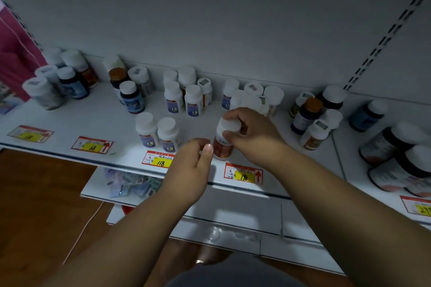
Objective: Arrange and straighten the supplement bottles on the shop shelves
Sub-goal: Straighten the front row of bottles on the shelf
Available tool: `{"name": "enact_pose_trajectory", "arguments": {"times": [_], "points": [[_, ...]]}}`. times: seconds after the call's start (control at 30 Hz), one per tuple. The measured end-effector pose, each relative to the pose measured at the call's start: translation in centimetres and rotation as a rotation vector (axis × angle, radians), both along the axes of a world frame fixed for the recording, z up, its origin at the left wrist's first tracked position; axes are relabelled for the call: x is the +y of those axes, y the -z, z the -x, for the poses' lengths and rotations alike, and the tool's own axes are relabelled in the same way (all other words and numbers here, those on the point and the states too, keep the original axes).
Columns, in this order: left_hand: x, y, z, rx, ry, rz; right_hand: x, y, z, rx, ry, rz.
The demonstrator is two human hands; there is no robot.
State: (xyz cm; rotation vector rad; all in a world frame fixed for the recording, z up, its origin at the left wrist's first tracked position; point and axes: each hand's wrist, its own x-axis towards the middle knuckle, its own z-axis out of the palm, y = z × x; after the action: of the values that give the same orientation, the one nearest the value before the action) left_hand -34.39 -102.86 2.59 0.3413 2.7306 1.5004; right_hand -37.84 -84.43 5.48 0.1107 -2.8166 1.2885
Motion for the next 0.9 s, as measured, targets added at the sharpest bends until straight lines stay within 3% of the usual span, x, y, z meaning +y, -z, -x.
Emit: {"name": "enact_pose_trajectory", "arguments": {"times": [0.57, 0.8, 0.9], "points": [[-1.6, 0.5, 0.0, -0.027, 0.225, -0.028, -1.8, -0.2, -1.8, 0.041, 0.11, -0.045], [0.8, -1.3, -0.8, 0.13, 0.286, -0.079, 0.0, -1.5, -4.9, 0.26, 0.215, -0.077], [3.2, -2.2, -1.1, 0.142, 0.294, -0.144, 2.8, -2.2, -6.8, 0.269, 0.296, -0.088]]}}
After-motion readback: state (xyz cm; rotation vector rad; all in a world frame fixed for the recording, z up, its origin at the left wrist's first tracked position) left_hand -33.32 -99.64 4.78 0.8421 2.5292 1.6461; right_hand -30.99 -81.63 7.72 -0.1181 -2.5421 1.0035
